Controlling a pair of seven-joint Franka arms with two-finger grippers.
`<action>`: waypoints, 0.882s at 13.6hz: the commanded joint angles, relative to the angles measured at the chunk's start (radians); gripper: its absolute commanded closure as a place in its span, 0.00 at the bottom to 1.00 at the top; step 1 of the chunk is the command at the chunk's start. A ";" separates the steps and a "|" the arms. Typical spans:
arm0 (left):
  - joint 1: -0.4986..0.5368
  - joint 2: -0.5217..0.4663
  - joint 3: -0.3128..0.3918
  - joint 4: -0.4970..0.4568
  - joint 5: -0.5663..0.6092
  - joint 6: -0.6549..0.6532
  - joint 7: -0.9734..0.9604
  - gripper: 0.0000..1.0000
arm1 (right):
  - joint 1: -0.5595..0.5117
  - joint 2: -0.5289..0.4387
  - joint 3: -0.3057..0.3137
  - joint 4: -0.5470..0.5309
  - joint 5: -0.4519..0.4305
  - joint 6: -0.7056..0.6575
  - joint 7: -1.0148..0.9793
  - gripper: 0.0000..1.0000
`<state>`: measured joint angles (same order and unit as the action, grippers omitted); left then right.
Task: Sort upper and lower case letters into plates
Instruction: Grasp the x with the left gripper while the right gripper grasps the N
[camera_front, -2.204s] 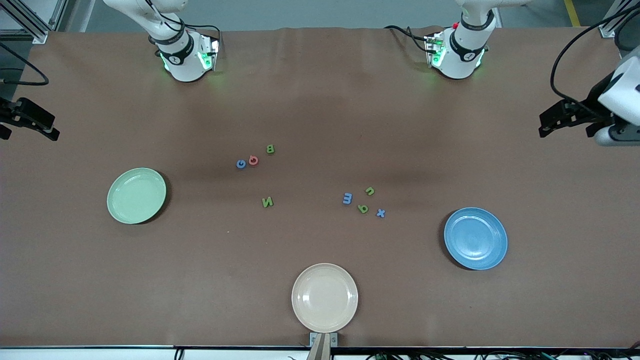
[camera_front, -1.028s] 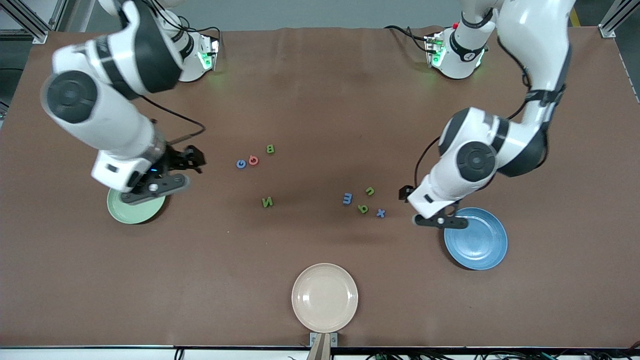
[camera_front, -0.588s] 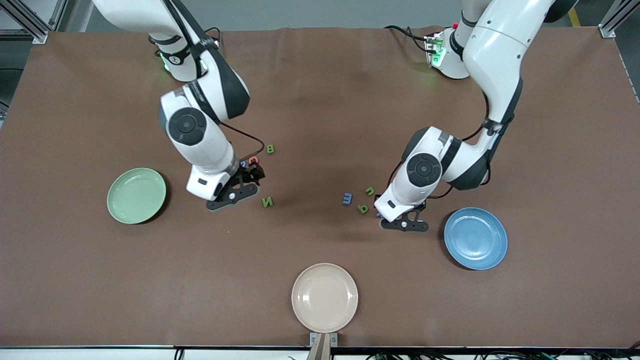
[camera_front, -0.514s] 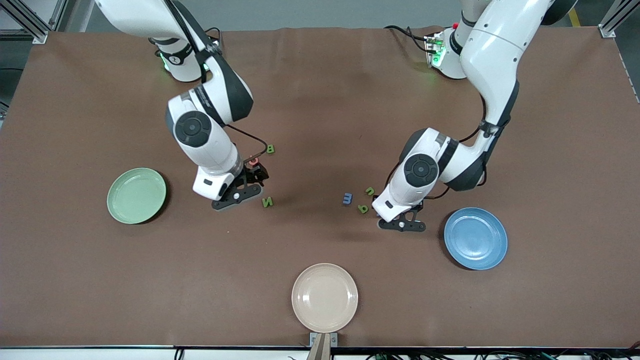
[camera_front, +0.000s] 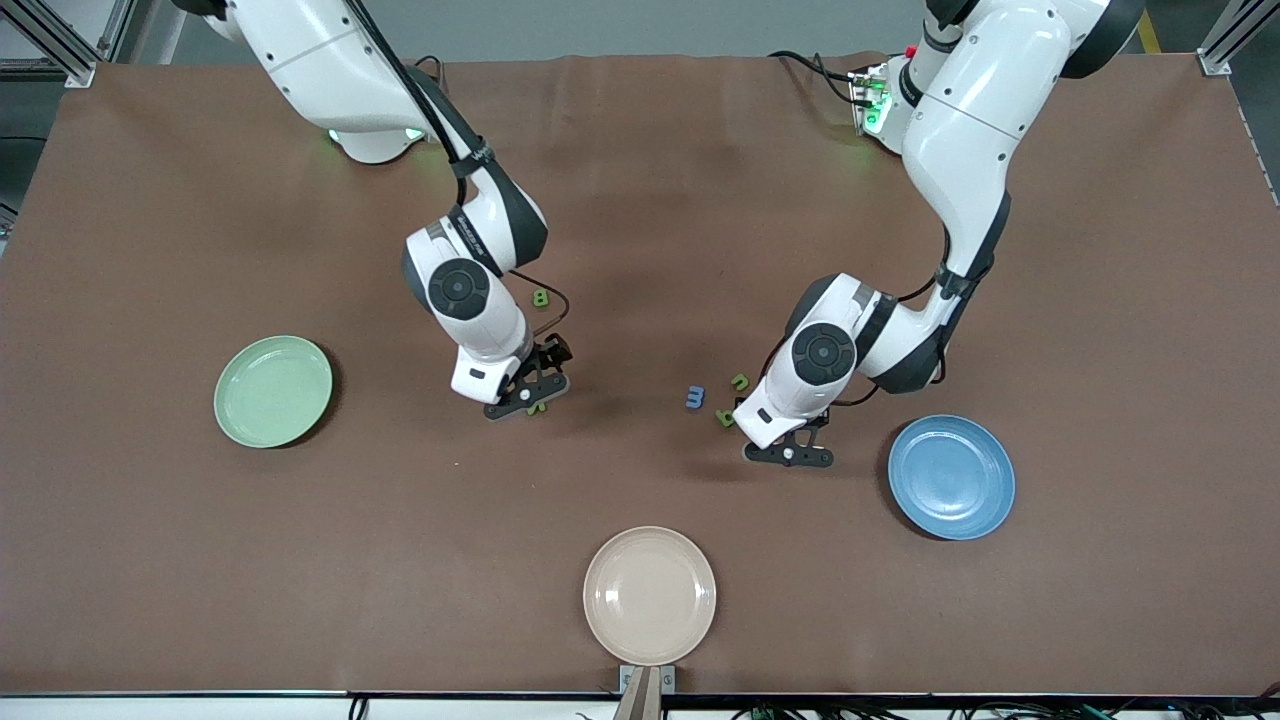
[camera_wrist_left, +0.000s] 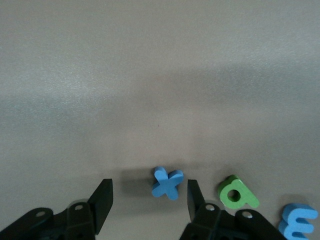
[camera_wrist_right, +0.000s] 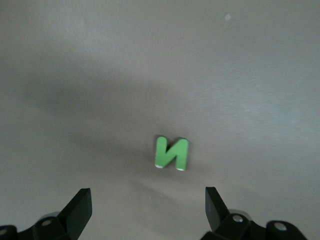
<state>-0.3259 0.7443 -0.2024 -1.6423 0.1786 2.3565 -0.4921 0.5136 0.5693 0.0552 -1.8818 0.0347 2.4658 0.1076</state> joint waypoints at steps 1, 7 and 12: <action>-0.016 0.032 0.003 0.038 0.025 0.001 -0.017 0.37 | 0.016 0.035 -0.008 0.030 0.014 0.012 0.001 0.00; -0.016 0.058 0.003 0.052 0.025 0.003 -0.014 0.58 | 0.000 0.078 -0.015 0.087 -0.042 -0.002 -0.009 0.00; 0.005 0.023 0.015 0.084 0.027 -0.006 -0.003 0.95 | -0.007 0.107 -0.015 0.105 -0.056 -0.002 -0.003 0.05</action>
<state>-0.3297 0.7760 -0.1910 -1.5823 0.1798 2.3565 -0.4919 0.5166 0.6591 0.0321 -1.7981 -0.0030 2.4729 0.1036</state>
